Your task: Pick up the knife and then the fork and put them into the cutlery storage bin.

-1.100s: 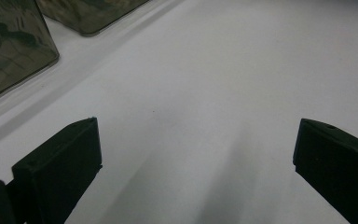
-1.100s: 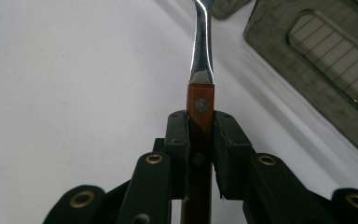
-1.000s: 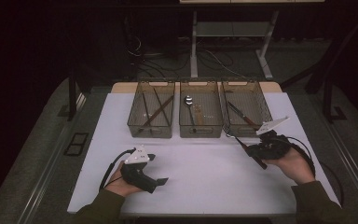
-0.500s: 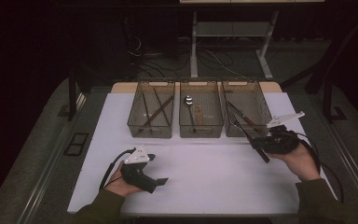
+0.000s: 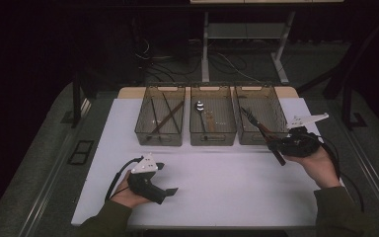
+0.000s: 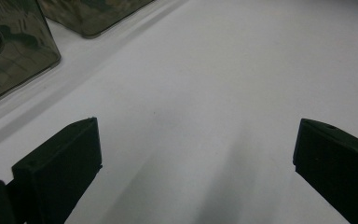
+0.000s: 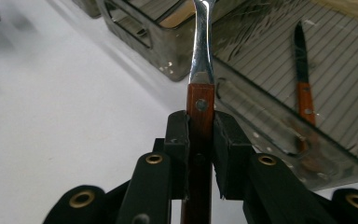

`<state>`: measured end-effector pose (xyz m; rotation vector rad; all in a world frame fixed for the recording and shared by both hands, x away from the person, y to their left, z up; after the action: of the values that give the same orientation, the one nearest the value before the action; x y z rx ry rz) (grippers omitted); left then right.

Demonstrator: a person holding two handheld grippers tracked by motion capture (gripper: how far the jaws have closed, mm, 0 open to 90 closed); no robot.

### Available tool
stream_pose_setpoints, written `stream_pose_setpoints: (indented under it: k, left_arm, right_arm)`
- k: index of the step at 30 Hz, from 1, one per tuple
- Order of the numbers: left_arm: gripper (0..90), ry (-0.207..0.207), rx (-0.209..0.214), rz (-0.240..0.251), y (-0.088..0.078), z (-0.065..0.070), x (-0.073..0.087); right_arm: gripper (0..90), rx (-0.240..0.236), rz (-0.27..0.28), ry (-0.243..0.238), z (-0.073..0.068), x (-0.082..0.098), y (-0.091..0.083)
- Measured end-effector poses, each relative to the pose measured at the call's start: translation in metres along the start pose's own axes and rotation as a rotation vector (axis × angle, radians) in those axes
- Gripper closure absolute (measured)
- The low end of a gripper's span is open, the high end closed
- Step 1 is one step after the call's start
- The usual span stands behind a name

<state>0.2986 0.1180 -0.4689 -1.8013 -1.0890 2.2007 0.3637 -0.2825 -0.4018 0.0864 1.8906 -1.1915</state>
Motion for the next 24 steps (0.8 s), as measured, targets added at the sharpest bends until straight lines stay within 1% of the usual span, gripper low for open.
stream_pose_setpoints:
  k: [13, 24]
  left_arm:
    - [0.6, -0.001, 0.000, -0.001, 0.000, 0.000, 0.000]
    - [0.6, -0.004, 0.001, 0.002, 0.000, 0.000, 0.000]
  right_arm:
    - [77.0, 0.026, 0.031, 0.016, 0.017, -0.019, -0.002]
    - [77.0, 0.043, 0.037, 0.026, 0.026, -0.037, -0.001]
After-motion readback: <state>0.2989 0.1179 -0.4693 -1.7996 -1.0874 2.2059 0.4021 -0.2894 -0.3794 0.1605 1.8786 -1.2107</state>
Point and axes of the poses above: each handheld gripper's, and its own axes: y roughly forward along the jaws, x roughly out of its underside, z roughly to its right, the point moved 5 cm from there along y, roughly forward along the jaws, and after that the axes turned 5 degrees about y, right-handed, at the moved point
